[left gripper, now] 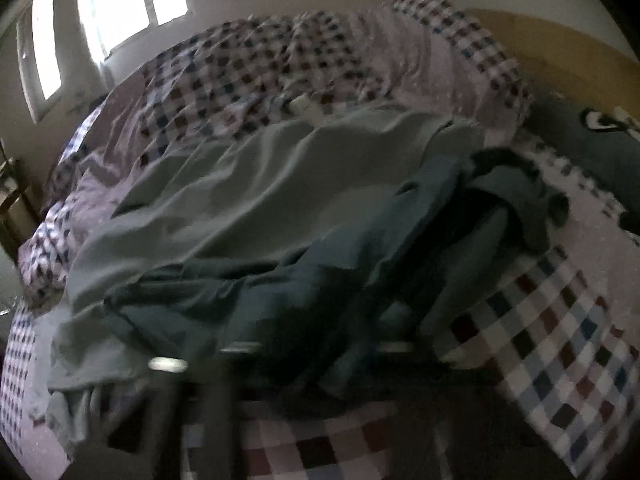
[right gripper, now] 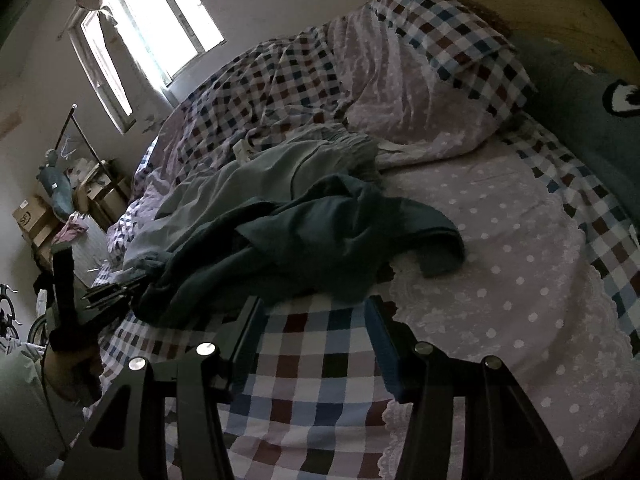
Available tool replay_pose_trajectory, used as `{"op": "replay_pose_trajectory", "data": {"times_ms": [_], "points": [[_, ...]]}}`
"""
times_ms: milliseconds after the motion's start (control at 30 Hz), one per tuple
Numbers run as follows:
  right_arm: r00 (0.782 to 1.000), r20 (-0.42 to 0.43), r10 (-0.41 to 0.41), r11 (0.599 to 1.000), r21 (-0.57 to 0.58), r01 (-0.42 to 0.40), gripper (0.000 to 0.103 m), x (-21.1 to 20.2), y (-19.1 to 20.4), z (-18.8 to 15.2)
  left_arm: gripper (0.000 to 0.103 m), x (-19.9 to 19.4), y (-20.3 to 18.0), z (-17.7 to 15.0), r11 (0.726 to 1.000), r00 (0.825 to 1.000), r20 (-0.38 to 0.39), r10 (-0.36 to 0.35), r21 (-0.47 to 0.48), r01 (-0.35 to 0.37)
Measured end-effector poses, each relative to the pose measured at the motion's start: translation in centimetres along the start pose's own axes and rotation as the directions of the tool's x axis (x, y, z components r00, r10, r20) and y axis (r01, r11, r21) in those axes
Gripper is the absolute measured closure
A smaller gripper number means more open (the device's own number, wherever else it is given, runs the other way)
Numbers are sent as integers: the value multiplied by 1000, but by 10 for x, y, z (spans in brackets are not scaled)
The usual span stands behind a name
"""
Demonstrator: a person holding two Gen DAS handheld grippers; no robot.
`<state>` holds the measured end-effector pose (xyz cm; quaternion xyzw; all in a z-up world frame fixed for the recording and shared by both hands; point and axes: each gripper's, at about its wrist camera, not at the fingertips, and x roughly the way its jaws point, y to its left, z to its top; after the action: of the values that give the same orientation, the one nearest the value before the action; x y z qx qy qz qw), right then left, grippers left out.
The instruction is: Fold clothes
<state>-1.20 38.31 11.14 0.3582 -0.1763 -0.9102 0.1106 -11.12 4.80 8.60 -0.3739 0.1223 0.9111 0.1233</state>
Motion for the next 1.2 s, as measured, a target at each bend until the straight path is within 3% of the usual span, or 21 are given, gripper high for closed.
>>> {"op": "replay_pose_trajectory", "data": {"times_ms": [100,300,567,667,800,900,1000,1033,1100,1133,1200], "points": [[1000,1,-3,1000,2,3,47,0,0,0,102,-11,21,-3,994,998,49,-42,-99,46],[1000,4,-5,1000,-3,5,47,0,2,0,103,-49,69,-7,969,987,152,-44,-232,79],[1000,4,-3,1000,-16,3,47,1,7,1,103,-92,154,-32,886,967,252,-32,-440,144],[1000,1,-3,1000,-20,3,47,1,8,0,103,-92,180,-49,850,972,237,0,-511,125],[1000,-3,-5,1000,-26,5,47,2,9,0,103,-74,209,-74,777,986,160,34,-626,75],[1000,-4,-4,1000,-28,4,47,3,10,-1,102,-55,212,-86,778,997,60,38,-628,8],[1000,-7,-2,1000,-27,2,47,5,9,-2,101,-64,204,-86,804,996,53,78,-594,-32],[1000,-8,-2,1000,-27,1,47,6,9,-2,96,-72,201,-82,812,993,78,88,-584,-27],[1000,-10,0,1000,-20,0,47,8,8,-3,72,-89,196,-73,828,986,128,105,-561,-15],[1000,-12,3,1000,-19,-3,47,10,8,-3,53,-96,192,-67,840,982,159,103,-543,0],[1000,-15,5,1000,-18,-5,47,12,9,-4,38,-109,181,-51,869,970,228,79,-493,46]]}}
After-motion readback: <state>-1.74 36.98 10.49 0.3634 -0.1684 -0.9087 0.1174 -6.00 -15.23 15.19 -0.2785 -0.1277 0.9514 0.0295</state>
